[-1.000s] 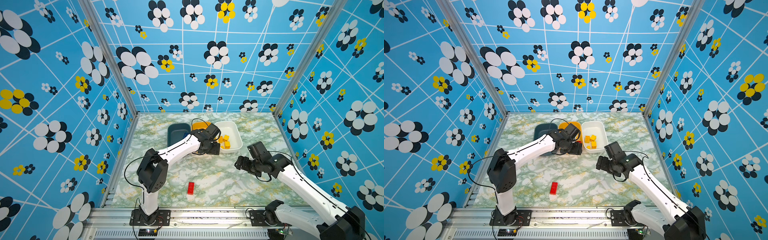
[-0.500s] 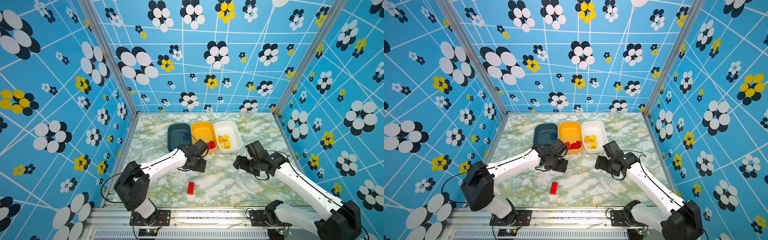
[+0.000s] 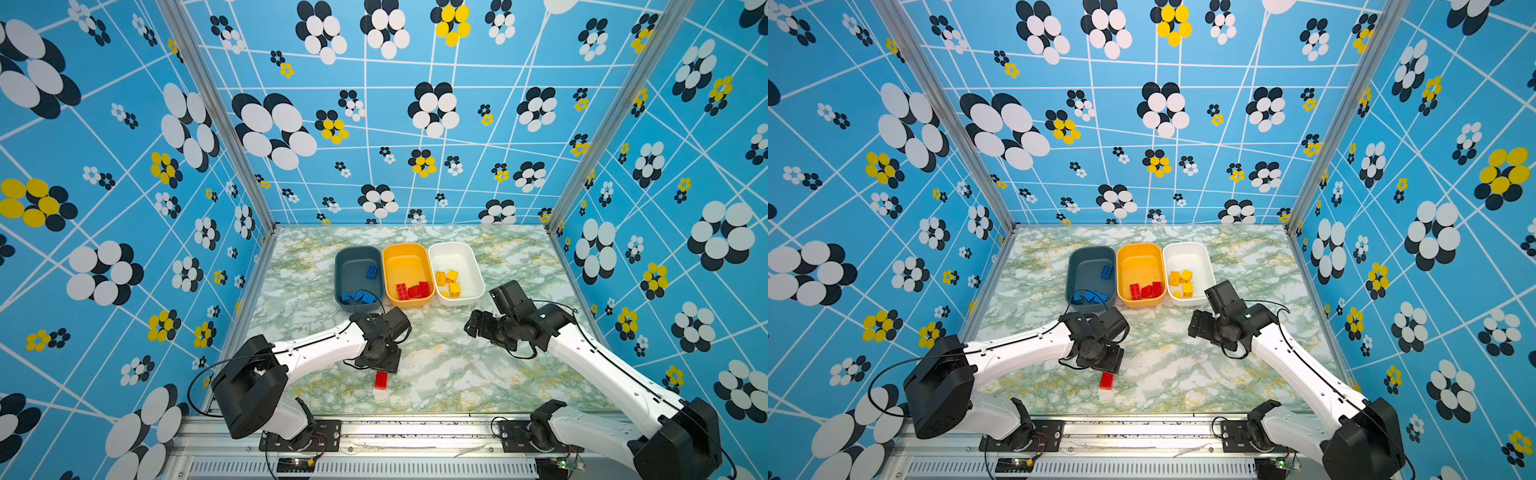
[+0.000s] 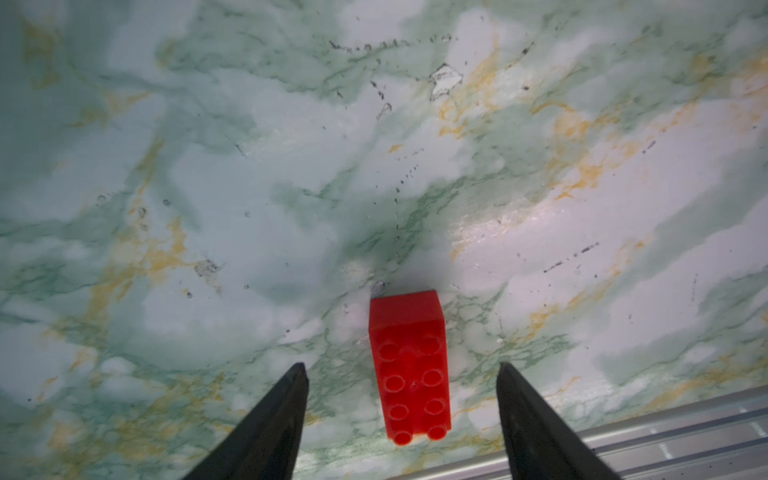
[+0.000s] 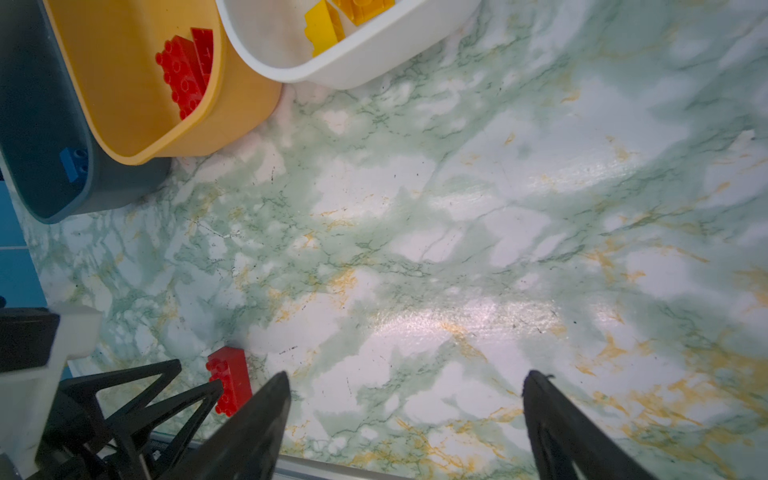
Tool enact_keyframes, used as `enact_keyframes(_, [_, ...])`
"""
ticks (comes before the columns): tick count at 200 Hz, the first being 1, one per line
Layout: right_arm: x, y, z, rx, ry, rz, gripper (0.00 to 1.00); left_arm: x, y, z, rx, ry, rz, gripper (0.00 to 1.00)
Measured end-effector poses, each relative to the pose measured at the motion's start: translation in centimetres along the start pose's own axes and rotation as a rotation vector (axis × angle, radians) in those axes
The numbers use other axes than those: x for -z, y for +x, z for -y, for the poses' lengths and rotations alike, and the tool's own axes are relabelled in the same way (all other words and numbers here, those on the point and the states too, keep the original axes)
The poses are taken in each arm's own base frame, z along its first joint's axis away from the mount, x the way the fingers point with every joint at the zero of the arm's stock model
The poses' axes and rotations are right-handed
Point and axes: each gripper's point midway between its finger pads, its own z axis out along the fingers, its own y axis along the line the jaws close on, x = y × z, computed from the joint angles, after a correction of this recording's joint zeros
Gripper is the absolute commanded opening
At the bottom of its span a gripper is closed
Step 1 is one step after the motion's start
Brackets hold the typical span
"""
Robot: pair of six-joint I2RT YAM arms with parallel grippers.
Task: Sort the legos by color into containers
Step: 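Lower left gripper onto the red 2x4 brick and grasp it, then lift the red brick and carry it over the yellow bin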
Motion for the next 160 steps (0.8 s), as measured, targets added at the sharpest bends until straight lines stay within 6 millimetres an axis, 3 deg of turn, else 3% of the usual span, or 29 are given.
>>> enact_keyframes(37, [-0.2,0.1,0.1,-0.001,0.006,-0.008,0.89,-0.8,1.2,0.1,0.009,-0.006,-0.025,0.64])
enact_keyframes(107, [-0.2,0.1,0.1,0.000,0.006,-0.009,0.89,-2.4,1.4,0.4,0.039,-0.011,-0.056,0.52])
enact_keyframes(144, [-0.2,0.1,0.1,0.004,0.006,-0.009,0.89,-2.9,1.5,0.4,0.045,-0.019,-0.069,0.44])
enact_keyframes(160, [-0.2,0.1,0.1,0.007,0.006,-0.009,0.89,-2.9,1.5,0.4,0.045,-0.019,-0.068,0.37])
